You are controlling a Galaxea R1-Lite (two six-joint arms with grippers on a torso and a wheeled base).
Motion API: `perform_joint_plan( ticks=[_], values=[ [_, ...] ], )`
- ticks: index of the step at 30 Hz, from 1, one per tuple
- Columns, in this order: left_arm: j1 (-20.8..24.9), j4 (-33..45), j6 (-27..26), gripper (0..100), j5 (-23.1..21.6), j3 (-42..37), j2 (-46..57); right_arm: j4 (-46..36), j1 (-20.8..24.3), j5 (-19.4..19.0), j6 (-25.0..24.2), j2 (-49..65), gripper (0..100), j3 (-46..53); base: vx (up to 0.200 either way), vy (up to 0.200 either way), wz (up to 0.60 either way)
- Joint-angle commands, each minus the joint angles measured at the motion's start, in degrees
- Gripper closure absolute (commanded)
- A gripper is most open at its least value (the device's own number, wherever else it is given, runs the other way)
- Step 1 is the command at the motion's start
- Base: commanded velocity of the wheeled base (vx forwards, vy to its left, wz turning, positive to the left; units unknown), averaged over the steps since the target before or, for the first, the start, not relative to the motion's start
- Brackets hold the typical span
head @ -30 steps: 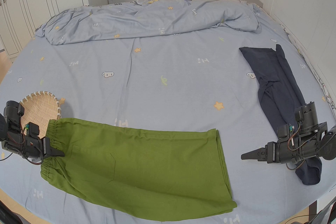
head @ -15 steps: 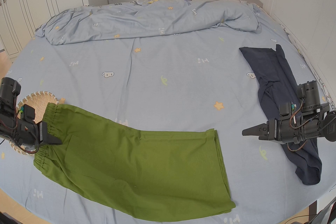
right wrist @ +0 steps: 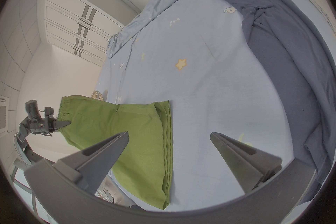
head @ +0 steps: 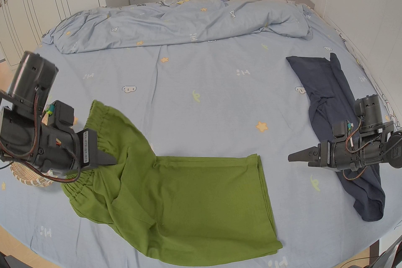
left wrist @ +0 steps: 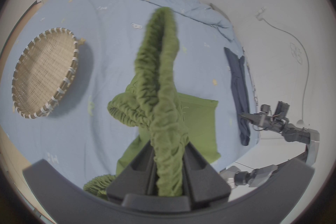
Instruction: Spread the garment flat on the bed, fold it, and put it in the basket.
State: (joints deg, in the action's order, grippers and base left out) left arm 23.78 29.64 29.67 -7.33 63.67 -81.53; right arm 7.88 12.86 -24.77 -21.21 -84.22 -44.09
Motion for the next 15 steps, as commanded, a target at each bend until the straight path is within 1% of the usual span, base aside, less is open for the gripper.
perform_joint_plan(
  ticks=[1, 2, 3, 4, 6, 8, 11, 15],
  values=[
    [10.14, 2.88, 5.57, 100, 4.43, 9.98, -4.95, -0.14, 0.23, -0.01, -0.06, -0.15, 0, -0.03, 0.000, 0.000, 0.00],
    [10.58, 2.88, 6.01, 100, 4.69, 10.60, -5.48, -0.14, 0.23, -0.01, -0.06, -0.15, 0, 0.06, 0.000, 0.000, 0.00],
    [11.90, 2.88, 7.59, 100, 5.39, 12.71, -7.50, -0.14, 0.23, -0.01, -0.06, -0.15, 0, 0.06, 0.000, 0.000, 0.00],
    [11.90, 2.88, 7.59, 100, 5.39, 12.71, -7.50, -0.14, 0.23, -0.01, -0.06, -0.15, 0, 0.06, 0.000, 0.000, 0.00],
    [15.24, 2.88, 10.67, 100, 6.62, 15.61, -11.02, -0.14, 0.15, 0.07, -0.06, -0.15, 0, 0.06, 0.000, 0.000, 0.00],
    [17.88, 2.88, 11.81, 100, 7.15, 16.84, -12.95, -0.05, 0.06, 0.07, 0.03, -0.15, 0, 0.15, 0.000, 0.000, 0.00],
    [20.25, 2.88, 12.60, 100, 7.15, 17.01, -14.89, -0.05, -0.12, 0.16, 0.03, -0.24, 0, 0.15, 0.000, 0.000, 0.00],
    [21.92, 2.88, 14.36, 100, 7.24, 17.10, -16.73, -0.05, -0.20, 0.16, 0.03, -0.33, 0, 0.15, 0.000, 0.000, 0.00]
  ],
)
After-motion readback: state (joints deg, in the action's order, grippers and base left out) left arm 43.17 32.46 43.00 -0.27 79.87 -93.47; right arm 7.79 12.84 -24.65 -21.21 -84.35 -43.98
